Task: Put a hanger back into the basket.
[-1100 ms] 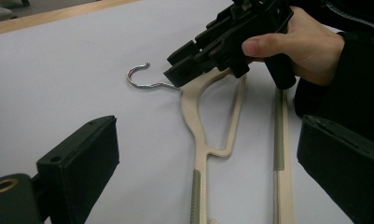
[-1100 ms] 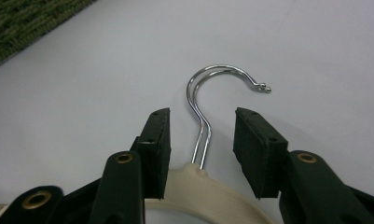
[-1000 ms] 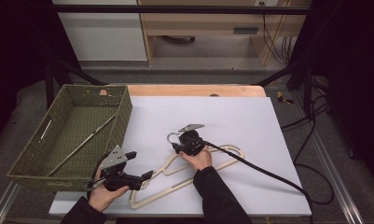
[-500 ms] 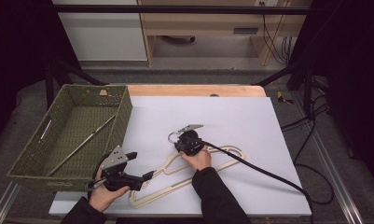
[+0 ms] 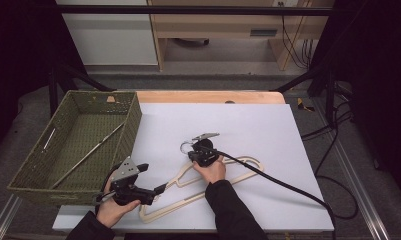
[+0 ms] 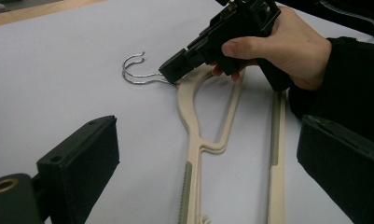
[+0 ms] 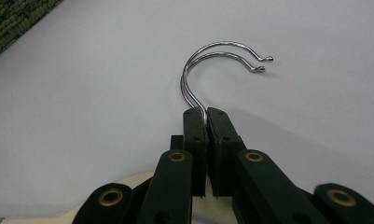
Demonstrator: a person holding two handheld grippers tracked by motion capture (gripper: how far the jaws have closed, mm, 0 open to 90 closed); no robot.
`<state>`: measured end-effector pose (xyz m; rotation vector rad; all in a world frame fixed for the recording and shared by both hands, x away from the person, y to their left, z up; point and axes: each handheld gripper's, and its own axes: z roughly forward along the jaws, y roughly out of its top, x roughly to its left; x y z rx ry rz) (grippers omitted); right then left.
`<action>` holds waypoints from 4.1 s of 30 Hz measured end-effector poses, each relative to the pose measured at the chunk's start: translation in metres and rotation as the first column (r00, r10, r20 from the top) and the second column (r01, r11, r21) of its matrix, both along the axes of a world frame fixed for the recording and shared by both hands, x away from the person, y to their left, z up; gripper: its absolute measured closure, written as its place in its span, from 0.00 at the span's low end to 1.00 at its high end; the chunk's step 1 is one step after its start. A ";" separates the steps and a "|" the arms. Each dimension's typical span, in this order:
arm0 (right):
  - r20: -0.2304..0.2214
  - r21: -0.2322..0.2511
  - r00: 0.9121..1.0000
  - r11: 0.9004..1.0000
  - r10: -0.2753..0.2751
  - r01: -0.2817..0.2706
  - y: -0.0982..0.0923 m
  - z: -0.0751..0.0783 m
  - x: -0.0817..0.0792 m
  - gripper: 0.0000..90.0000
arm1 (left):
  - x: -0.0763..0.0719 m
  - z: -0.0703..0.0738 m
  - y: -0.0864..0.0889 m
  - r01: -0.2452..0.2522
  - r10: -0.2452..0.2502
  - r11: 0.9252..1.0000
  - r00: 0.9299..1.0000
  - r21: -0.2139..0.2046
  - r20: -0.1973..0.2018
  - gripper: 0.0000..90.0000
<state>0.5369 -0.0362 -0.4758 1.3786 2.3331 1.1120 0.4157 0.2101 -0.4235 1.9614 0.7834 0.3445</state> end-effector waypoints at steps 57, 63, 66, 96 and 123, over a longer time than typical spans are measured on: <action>0.213 0.075 0.974 0.993 0.070 -0.088 -0.010 0.050 -0.042 0.99 | 0.073 -0.024 -0.081 0.113 -0.091 0.991 0.957 0.066 -0.275 0.81; 0.244 0.053 0.966 0.993 0.089 -0.105 -0.014 0.054 -0.048 0.97 | 0.068 -0.020 -0.083 0.091 -0.071 0.995 0.954 0.053 -0.293 0.84; 0.262 0.064 0.960 0.991 0.100 -0.121 -0.020 0.059 -0.055 0.90 | 0.064 -0.016 -0.084 0.069 -0.054 0.997 0.955 0.045 -0.291 0.85; 0.415 0.214 0.910 0.972 0.002 -0.100 -0.182 0.076 -0.121 0.08 | 0.010 0.042 -0.096 0.166 -0.166 0.986 0.975 -0.016 -0.147 0.96; 0.420 0.204 0.903 0.979 -0.093 0.006 -0.210 0.077 -0.121 0.03 | 0.025 0.175 -0.026 0.091 -0.094 0.995 0.989 0.030 0.115 0.96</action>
